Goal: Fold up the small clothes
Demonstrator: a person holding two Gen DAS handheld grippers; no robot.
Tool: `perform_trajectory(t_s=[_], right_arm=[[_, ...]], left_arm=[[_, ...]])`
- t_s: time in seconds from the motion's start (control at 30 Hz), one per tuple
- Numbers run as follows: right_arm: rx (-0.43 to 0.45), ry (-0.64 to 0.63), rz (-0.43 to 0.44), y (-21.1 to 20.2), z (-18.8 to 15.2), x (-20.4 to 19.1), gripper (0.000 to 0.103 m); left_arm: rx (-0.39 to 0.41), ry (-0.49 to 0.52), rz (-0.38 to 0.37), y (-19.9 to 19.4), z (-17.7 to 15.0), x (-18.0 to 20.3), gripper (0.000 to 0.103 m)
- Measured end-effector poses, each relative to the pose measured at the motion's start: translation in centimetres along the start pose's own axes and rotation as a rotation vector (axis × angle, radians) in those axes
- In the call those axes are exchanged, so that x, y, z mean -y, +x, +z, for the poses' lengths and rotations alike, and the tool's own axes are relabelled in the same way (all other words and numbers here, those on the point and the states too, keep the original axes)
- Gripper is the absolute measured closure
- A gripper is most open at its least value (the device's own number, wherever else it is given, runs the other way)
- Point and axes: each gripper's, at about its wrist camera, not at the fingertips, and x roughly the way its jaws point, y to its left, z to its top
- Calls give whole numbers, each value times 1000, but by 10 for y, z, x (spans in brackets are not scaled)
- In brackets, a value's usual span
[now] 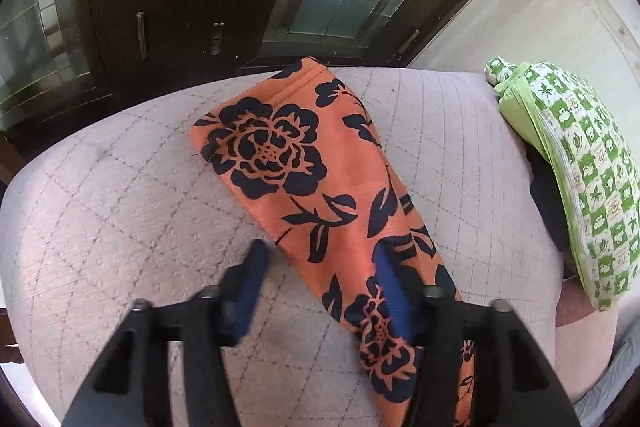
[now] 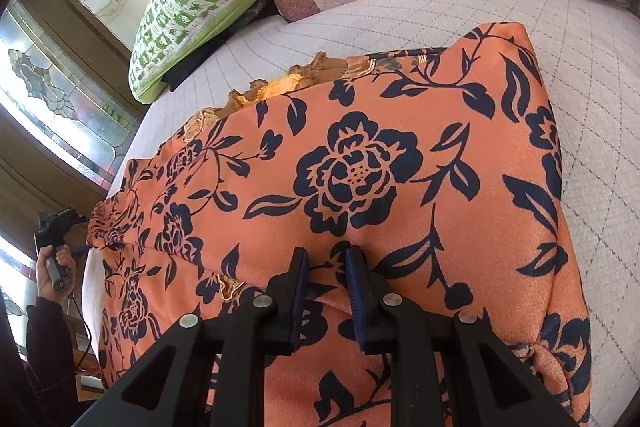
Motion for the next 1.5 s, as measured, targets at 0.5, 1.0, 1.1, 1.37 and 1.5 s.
perform_trajectory(t_s=[0.5, 1.0, 1.1, 1.37, 1.5], right_arm=[[11, -9, -9, 2, -1, -3, 77], [3, 0, -16, -2, 2, -4, 78], [21, -6, -34, -8, 3, -6, 78], [112, 38, -46, -34, 9, 6, 78], [139, 90, -36, -43, 14, 19, 78]], left_arm=[[-54, -219, -232, 7, -3, -32, 81], [60, -136, -231, -32, -11, 6, 98], [121, -44, -259, -67, -21, 37, 98], [207, 265, -388, -150, -86, 140, 98], [156, 410, -461, -163, -137, 193, 98]])
